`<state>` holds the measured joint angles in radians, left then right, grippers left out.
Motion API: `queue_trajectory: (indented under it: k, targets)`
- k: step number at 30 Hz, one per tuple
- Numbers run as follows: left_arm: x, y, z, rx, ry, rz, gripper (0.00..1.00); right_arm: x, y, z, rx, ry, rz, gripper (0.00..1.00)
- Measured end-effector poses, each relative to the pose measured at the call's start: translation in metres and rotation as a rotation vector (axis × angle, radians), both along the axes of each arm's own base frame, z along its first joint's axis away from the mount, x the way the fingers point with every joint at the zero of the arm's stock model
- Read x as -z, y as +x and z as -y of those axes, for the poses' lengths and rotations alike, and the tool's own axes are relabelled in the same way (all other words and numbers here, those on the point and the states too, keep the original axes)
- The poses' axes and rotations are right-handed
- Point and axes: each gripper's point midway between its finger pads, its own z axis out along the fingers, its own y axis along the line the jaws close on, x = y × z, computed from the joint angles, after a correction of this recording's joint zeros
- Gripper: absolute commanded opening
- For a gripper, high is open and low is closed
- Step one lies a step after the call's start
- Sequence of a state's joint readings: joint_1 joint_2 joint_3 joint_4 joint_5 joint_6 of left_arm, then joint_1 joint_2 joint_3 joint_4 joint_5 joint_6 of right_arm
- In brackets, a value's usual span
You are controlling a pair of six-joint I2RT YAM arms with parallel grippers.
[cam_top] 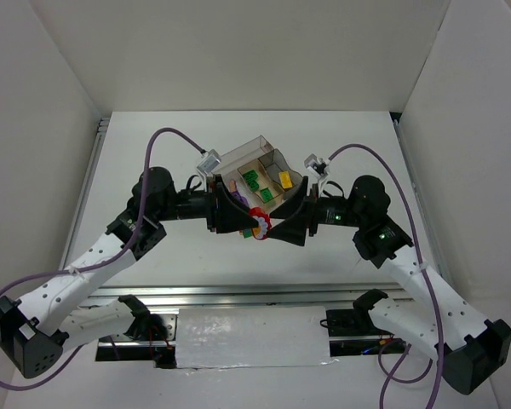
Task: Sort the legos into containers by color
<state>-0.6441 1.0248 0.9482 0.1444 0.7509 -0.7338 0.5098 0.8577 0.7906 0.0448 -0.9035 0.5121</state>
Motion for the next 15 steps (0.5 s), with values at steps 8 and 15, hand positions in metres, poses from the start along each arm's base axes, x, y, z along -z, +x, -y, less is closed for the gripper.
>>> queue_trajectory:
  k: [8,15]
  targets:
    - [0.000,-0.006,0.001,0.042,-0.017,0.019,0.00,-0.025,-0.004,-0.007,-0.058,0.087,0.012,0.62]
    - [-0.002,-0.007,0.002,0.050,-0.024,0.028,0.00,-0.031,-0.008,-0.014,-0.100,0.119,-0.008,0.09]
